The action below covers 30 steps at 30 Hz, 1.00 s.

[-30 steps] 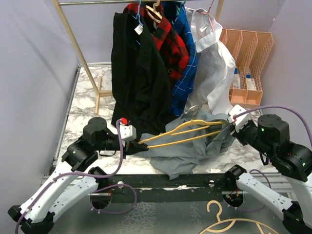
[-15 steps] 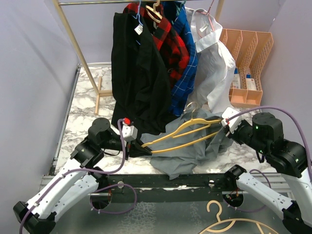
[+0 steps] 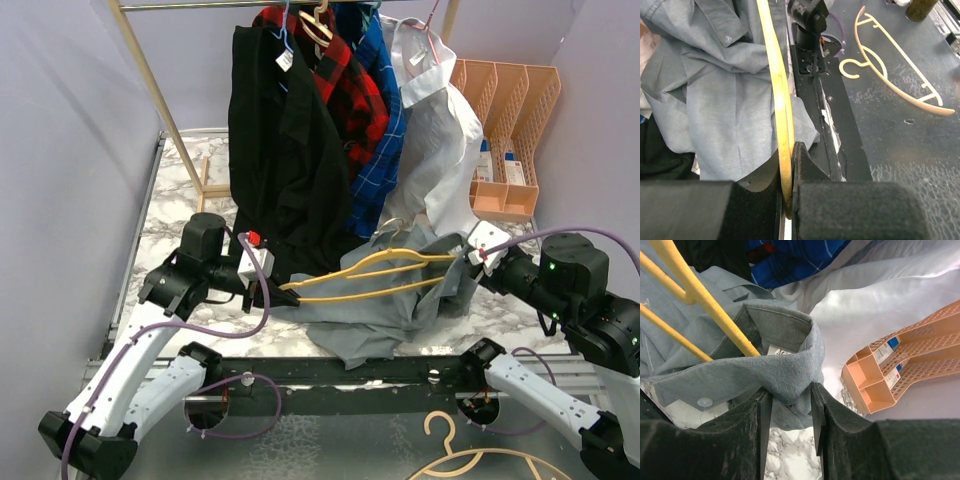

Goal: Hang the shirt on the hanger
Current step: Hang the shirt on the hanger.

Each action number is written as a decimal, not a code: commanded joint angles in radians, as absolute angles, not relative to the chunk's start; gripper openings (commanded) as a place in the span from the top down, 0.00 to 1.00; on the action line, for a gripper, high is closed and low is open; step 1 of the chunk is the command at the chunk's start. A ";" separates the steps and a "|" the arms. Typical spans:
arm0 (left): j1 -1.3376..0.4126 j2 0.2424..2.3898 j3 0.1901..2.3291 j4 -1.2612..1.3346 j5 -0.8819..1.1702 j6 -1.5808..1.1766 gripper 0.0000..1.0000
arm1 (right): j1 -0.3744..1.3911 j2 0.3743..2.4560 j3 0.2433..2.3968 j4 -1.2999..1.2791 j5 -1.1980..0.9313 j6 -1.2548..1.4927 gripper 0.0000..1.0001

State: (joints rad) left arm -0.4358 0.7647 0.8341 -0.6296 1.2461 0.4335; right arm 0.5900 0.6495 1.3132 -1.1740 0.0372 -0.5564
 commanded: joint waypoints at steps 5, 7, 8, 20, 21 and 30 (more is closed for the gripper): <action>-0.423 0.813 0.959 -0.902 1.386 0.739 1.00 | 0.595 0.633 1.293 -1.170 0.058 -0.565 0.59; -0.423 0.822 0.976 -0.922 1.390 0.751 1.00 | 0.595 0.628 1.283 -1.171 0.058 -0.553 0.57; -0.422 0.825 0.981 -0.920 1.392 0.751 1.00 | 0.595 0.626 1.275 -1.174 0.057 -0.545 0.56; -0.412 0.834 0.970 -0.693 1.509 0.521 1.00 | 0.594 0.657 1.198 -1.130 -0.056 -0.551 0.51; -0.410 0.833 0.957 -0.664 1.521 0.496 1.00 | 0.595 0.662 1.209 -1.126 -0.066 -0.555 0.51; -0.388 0.805 0.831 -0.149 1.681 0.007 1.00 | 0.595 0.696 1.200 -1.050 -0.102 -0.594 0.58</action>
